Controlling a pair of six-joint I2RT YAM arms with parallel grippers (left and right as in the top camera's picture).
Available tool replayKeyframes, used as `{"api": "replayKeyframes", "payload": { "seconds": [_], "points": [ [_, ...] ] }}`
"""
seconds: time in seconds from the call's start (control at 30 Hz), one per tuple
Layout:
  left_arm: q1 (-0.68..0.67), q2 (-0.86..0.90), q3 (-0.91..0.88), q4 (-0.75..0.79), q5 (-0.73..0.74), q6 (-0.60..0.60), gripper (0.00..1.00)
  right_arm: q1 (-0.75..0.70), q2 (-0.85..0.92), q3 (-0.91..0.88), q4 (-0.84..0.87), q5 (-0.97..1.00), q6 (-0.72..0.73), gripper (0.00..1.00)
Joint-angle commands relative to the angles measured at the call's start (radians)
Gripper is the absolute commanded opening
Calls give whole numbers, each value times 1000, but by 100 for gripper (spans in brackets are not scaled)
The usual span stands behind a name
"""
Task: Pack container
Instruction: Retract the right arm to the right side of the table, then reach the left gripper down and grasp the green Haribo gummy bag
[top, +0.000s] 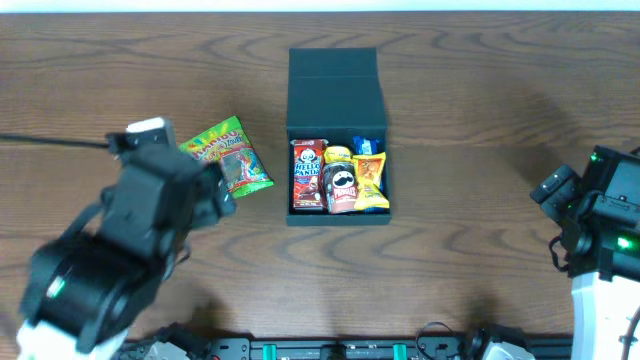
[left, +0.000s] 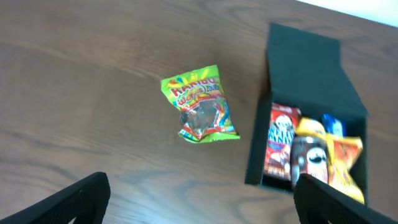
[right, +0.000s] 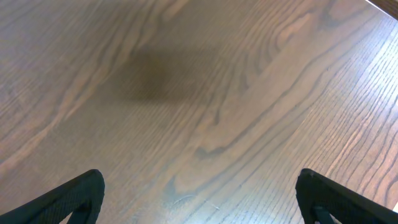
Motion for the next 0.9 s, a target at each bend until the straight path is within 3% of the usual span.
{"api": "replayKeyframes", "payload": {
  "seconds": [0.0,0.17,0.43,0.67,0.87],
  "points": [
    [11,145,0,11,-75,-248,95,-8,6,-6,0,10,15,99],
    [59,351,0,145,-49,-303,95,-8,6,-6,0,10,15,99],
    [241,615,1,190,246,-293,95,-8,6,-6,0,10,15,99],
    [272,744,0,220,245,-178,95,-8,6,-6,0,10,15,99],
    [261,819,0,270,240,-171,95,-8,6,-6,0,10,15,99]
  ]
}}
